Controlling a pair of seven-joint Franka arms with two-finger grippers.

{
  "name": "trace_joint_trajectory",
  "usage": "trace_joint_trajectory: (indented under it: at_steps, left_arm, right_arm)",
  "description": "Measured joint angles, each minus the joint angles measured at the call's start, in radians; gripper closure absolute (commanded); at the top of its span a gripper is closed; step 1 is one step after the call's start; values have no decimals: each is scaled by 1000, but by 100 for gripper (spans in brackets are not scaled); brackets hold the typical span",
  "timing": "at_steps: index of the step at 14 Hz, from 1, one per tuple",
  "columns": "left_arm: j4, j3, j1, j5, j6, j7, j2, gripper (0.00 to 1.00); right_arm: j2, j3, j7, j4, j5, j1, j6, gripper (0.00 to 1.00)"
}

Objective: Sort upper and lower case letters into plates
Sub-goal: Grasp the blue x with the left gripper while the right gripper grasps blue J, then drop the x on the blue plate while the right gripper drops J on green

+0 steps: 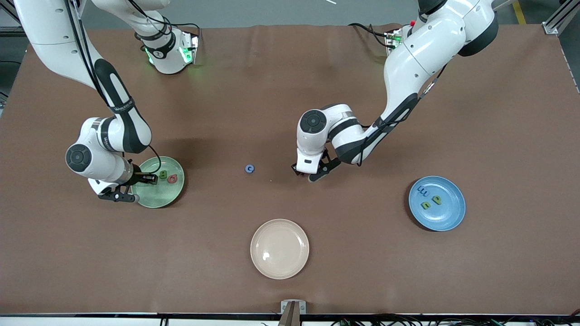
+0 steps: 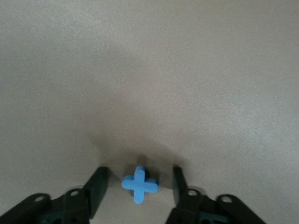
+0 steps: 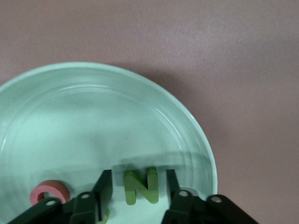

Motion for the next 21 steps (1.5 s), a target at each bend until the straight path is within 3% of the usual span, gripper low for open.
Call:
trace_joint_trajectory:
  at_steps: [4, 6, 9, 18, 21]
  left_arm:
    - [5, -3, 0, 0, -5, 0, -3, 95]
    - [8, -1, 1, 0, -3, 0, -3, 95]
    - [28, 1, 35, 0, -3, 0, -12, 95]
    - [39, -19, 347, 0, -41, 203, -116, 97]
    - [38, -23, 423, 0, -109, 347, -158, 97]
  right_arm:
    - [-25, 14, 23, 115, 1, 4, -188, 0]
    - [-38, 25, 80, 172, 4, 27, -260, 0]
    - [-37, 35, 220, 184, 47, 126, -251, 0]
    - [38, 40, 724, 172, 72, 468, -23, 1]
    - [97, 33, 810, 171, 62, 544, 35, 14]
